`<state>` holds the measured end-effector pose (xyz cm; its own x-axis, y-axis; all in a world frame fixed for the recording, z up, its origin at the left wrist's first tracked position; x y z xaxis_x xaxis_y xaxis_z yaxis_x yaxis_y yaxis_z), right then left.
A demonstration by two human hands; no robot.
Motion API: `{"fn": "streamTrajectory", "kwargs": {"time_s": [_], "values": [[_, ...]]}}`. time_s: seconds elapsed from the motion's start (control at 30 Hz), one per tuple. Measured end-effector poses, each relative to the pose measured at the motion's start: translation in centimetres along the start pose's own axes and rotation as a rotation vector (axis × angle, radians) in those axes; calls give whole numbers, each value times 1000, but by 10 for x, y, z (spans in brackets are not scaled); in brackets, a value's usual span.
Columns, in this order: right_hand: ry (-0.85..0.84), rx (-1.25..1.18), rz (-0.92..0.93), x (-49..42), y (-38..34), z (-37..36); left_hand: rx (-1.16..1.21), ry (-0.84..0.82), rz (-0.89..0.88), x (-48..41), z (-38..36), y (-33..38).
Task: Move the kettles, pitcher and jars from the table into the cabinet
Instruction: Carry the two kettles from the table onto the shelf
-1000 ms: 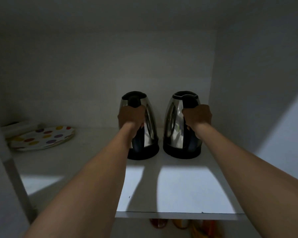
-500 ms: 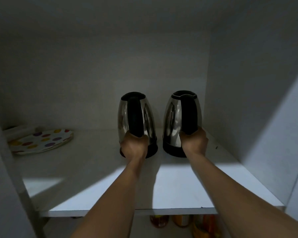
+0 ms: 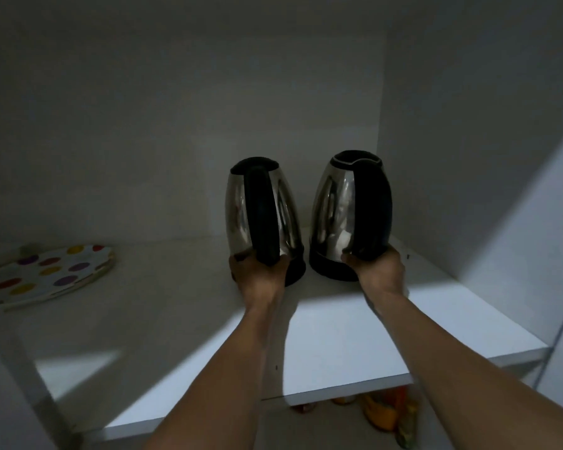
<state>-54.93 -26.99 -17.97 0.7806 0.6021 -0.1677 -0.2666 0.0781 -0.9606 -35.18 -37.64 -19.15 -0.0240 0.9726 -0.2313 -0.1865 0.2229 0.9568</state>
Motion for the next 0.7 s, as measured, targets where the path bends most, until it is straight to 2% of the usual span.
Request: {"fn": "streamTrajectory", "kwargs": {"time_s": [0.27,0.5,0.7], "values": [[33,84,-52,-9,-7,-5,-25,-101,11,-16,-14,8],[-11,126,-77,-47,-5,-14,6,-83,-74,-42,-36,6],[-57,134,-48,-88,0,-32,-4,-48,-47,-70,-56,-6]]}}
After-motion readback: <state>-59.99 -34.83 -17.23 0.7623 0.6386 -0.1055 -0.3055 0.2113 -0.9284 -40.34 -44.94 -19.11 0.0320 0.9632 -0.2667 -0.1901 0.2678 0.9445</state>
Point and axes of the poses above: each hand's wrist, its own x-axis away from the middle knuckle, its own z-axis out of the back of the hand, y = z × x, the point moved 5 cm from there along -x, towards the middle knuckle, and after that the axes turned 7 degrees about -y, right-handed, at the moved point
